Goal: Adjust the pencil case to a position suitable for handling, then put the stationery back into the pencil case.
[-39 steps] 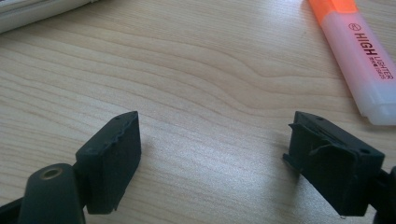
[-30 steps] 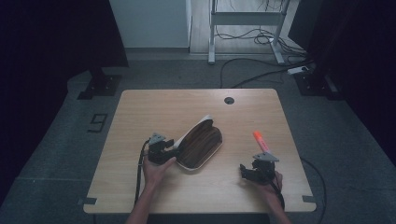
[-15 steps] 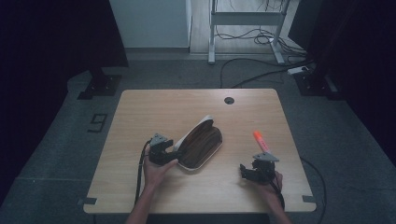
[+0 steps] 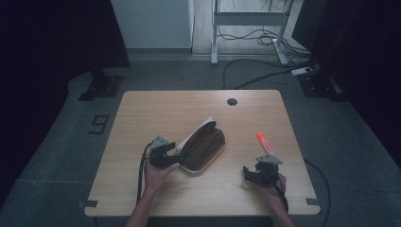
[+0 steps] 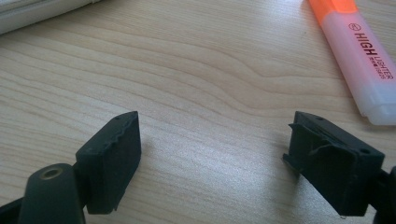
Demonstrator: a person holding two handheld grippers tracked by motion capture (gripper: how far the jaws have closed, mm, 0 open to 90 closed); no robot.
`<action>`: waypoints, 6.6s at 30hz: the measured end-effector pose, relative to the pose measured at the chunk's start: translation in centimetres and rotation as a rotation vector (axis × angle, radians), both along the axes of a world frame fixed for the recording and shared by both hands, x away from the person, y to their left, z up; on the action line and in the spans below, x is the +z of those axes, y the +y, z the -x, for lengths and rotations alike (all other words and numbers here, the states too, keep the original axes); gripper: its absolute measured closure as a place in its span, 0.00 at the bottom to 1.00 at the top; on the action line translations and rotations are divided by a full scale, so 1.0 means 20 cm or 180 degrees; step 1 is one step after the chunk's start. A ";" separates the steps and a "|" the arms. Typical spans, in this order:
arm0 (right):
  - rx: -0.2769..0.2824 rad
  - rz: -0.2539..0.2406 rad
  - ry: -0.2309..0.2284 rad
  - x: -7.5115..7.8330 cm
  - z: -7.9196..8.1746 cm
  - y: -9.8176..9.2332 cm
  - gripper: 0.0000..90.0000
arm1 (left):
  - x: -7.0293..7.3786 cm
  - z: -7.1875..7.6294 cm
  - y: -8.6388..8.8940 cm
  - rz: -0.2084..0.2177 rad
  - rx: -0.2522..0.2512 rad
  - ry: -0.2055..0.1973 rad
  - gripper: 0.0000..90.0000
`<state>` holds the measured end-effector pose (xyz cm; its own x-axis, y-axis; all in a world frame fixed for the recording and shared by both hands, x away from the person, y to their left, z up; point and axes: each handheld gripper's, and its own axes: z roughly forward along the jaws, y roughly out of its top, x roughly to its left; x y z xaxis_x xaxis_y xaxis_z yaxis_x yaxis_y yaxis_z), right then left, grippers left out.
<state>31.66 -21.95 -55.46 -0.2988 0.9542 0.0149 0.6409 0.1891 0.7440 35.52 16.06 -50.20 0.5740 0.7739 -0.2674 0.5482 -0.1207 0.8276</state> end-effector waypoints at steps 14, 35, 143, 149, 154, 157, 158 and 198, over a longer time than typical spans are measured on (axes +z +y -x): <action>0.0000 0.0000 0.0000 0.00 0.00 0.00 0.18 | 0.01 0.01 0.03 0.0033 0.0008 -0.0005 0.32; 0.0001 -0.0037 -0.0006 0.00 0.01 -0.01 0.20 | -0.01 0.00 0.03 0.0019 -0.0013 0.0049 0.48; 0.0479 -0.0511 -0.0085 0.28 -0.38 -0.01 0.73 | -0.05 -0.04 0.07 0.0101 0.0065 0.0212 0.63; 0.0657 -0.0478 -0.0100 0.30 -0.39 0.09 0.73 | -0.05 -0.04 0.07 0.0104 0.0070 0.0213 0.63; 0.0748 -0.0493 -0.0067 0.29 -0.40 0.17 0.73 | -0.05 -0.04 0.08 0.0114 0.0072 0.0223 0.64; 0.0797 -0.0501 -0.0053 0.28 -0.41 0.21 0.72 | -0.05 -0.04 0.08 0.0111 0.0071 0.0221 0.64; 0.0814 -0.0500 -0.0047 0.28 -0.41 0.22 0.73 | -0.05 -0.04 0.07 0.0108 0.0069 0.0220 0.64; 0.1060 -0.0450 0.0112 0.29 -0.44 0.43 0.72 | -0.05 -0.04 0.07 0.0100 0.0064 0.0217 0.64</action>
